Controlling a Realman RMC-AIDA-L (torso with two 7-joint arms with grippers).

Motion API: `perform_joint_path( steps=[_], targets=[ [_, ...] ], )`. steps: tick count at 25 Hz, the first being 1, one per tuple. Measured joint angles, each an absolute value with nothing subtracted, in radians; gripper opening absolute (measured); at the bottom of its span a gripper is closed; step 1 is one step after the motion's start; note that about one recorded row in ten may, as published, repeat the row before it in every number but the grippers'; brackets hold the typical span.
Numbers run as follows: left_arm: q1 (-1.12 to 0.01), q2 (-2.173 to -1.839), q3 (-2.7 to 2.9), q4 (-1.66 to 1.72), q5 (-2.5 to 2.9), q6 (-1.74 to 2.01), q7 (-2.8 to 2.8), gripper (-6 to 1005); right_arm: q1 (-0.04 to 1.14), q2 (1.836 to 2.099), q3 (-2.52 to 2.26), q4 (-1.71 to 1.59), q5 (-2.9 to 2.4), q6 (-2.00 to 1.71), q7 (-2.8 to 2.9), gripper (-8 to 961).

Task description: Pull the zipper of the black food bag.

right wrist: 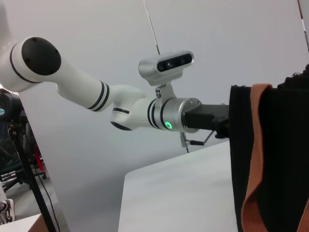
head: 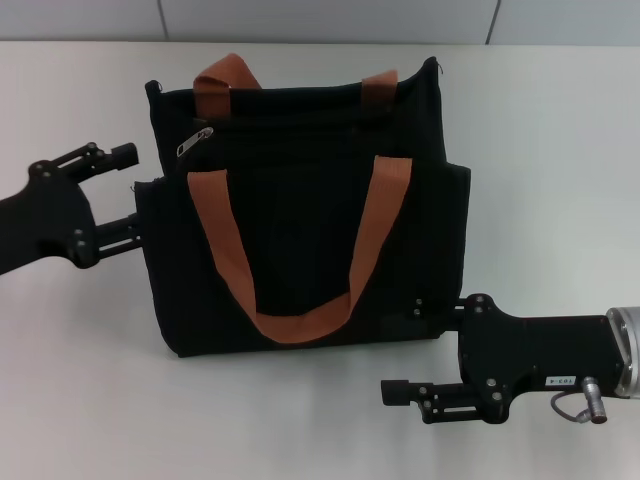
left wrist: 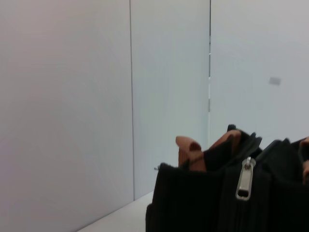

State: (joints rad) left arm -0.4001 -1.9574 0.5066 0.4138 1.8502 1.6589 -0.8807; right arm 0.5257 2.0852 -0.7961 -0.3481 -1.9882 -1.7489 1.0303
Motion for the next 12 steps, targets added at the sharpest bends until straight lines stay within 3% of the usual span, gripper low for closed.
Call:
perform_joint_path(
  steps=[4,12],
  targets=[
    [-0.410,-1.944,0.508,0.414,1.856,1.675,-0.906,736,0.526,2.085,-0.796,-0.348,-1.988,-1.749,1.030,705],
    [-0.470,-1.976,0.502,0.414,1.909,1.565,-0.906,731,0.532,2.084,-0.796,-0.350,-1.987,-1.748,1.030,705]
  ],
)
